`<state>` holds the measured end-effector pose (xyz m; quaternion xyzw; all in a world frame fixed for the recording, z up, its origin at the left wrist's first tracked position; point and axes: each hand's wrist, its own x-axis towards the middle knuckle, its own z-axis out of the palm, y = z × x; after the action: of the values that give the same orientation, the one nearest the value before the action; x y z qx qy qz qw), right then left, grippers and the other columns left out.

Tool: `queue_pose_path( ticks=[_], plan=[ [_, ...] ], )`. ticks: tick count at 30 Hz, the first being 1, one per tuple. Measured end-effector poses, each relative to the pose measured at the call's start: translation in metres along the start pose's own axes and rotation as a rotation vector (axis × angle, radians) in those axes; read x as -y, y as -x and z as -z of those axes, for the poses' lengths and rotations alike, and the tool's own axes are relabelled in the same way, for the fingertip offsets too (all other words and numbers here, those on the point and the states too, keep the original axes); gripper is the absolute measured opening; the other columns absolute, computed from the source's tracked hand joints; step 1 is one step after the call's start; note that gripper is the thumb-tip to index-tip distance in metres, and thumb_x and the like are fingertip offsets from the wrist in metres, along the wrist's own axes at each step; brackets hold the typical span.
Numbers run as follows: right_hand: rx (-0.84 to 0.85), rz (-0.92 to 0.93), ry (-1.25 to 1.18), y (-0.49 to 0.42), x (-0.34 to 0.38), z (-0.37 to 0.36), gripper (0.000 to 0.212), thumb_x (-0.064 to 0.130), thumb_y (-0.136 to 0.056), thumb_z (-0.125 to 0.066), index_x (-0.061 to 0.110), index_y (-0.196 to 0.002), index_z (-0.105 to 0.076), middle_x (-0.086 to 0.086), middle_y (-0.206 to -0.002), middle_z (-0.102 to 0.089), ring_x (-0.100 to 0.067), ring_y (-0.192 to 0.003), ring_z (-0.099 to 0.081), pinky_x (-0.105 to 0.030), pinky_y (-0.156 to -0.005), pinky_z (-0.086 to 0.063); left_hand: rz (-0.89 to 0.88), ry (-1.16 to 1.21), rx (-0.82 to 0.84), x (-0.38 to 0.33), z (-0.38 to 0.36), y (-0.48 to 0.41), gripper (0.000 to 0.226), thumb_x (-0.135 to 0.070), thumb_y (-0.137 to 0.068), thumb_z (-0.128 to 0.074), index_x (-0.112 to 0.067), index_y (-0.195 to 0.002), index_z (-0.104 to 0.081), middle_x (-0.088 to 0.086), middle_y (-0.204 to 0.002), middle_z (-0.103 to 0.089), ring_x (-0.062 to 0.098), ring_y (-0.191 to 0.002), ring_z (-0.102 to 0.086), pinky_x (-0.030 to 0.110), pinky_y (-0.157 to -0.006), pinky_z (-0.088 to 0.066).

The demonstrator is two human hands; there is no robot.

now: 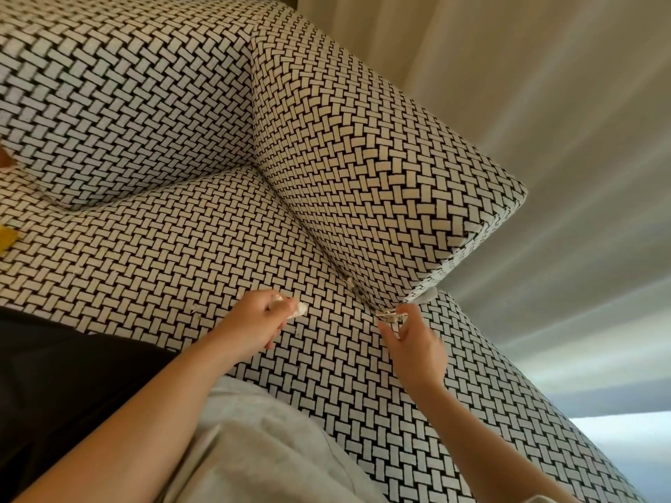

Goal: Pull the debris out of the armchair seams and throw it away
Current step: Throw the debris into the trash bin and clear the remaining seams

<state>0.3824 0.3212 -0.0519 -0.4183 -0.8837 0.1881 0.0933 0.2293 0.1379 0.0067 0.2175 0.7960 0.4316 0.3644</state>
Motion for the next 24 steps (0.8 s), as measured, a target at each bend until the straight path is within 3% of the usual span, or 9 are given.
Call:
queue_pose_path(
  ticks=[3, 9, 13, 17, 21, 22, 24],
  plan=[
    [0.045, -0.085, 0.096, -0.005, -0.005, -0.002, 0.051, 0.053, -0.085, -0.053, 0.025, -0.124, -0.036, 0.005, -0.067, -0.060, -0.014, -0.061, -0.058, -0.028, -0.056, -0.047, 0.007, 0.005, -0.015, -0.001, 0.000, 0.001, 0.017, -0.028, -0.096, -0.044, -0.020, -0.090, -0.057, 0.000, -0.070, -0.054, 0.008, -0.056, -0.047, 0.018, -0.054, -0.042],
    [0.035, -0.197, 0.129, -0.018, -0.007, -0.004, 0.075, 0.054, -0.082, -0.058, 0.020, -0.138, -0.023, 0.000, -0.090, -0.066, -0.017, -0.071, -0.058, -0.030, -0.058, -0.045, 0.003, -0.023, 0.006, 0.000, 0.001, 0.003, 0.014, -0.028, -0.096, -0.044, -0.025, -0.088, -0.056, -0.001, -0.072, -0.055, 0.008, -0.060, -0.048, 0.017, -0.054, -0.040],
    [0.099, -0.132, 0.213, -0.027, -0.008, 0.002, 0.045, 0.060, -0.081, -0.054, 0.022, -0.105, -0.052, 0.005, -0.095, -0.065, -0.017, -0.082, -0.062, -0.027, -0.061, -0.047, 0.009, -0.052, 0.013, 0.000, 0.001, 0.003, 0.014, -0.029, -0.096, -0.045, -0.025, -0.087, -0.055, -0.001, -0.074, -0.056, 0.008, -0.061, -0.048, 0.017, -0.054, -0.040],
    [0.002, 0.098, 0.265, -0.027, -0.018, -0.006, 0.037, 0.051, -0.087, -0.052, 0.016, -0.093, -0.062, 0.005, -0.091, -0.063, -0.015, -0.068, -0.060, -0.025, -0.054, -0.044, 0.002, -0.062, 0.018, -0.002, 0.000, 0.003, 0.014, -0.029, -0.095, -0.045, -0.027, -0.085, -0.054, -0.001, -0.074, -0.056, 0.008, -0.061, -0.048, 0.018, -0.055, -0.040],
    [-0.162, 0.372, 0.172, -0.035, -0.032, -0.014, 0.024, 0.025, -0.080, -0.071, 0.011, -0.064, -0.061, 0.001, -0.061, -0.057, -0.015, -0.042, -0.051, -0.014, -0.036, -0.025, 0.003, -0.060, 0.026, 0.000, 0.001, 0.002, 0.012, -0.030, -0.095, -0.046, -0.031, -0.084, -0.052, -0.001, -0.076, -0.057, 0.009, -0.062, -0.049, 0.018, -0.056, -0.041],
    [-0.189, 0.398, 0.131, -0.036, -0.032, -0.014, 0.026, 0.025, -0.081, -0.069, 0.011, -0.062, -0.059, 0.002, -0.059, -0.055, -0.013, -0.040, -0.048, -0.012, -0.035, -0.023, 0.001, -0.055, 0.025, 0.000, 0.001, 0.002, 0.012, -0.030, -0.095, -0.046, -0.031, -0.085, -0.052, -0.001, -0.076, -0.057, 0.009, -0.063, -0.049, 0.019, -0.056, -0.042],
    [-0.210, 0.428, 0.009, -0.031, -0.029, -0.018, 0.033, 0.033, -0.088, -0.054, 0.011, -0.065, -0.059, 0.003, -0.060, -0.054, -0.011, -0.041, -0.046, -0.019, -0.030, -0.034, -0.002, -0.055, 0.024, 0.001, 0.001, 0.001, 0.011, -0.030, -0.095, -0.046, -0.031, -0.085, -0.052, -0.001, -0.076, -0.057, 0.009, -0.063, -0.050, 0.019, -0.057, -0.042]
  ],
)
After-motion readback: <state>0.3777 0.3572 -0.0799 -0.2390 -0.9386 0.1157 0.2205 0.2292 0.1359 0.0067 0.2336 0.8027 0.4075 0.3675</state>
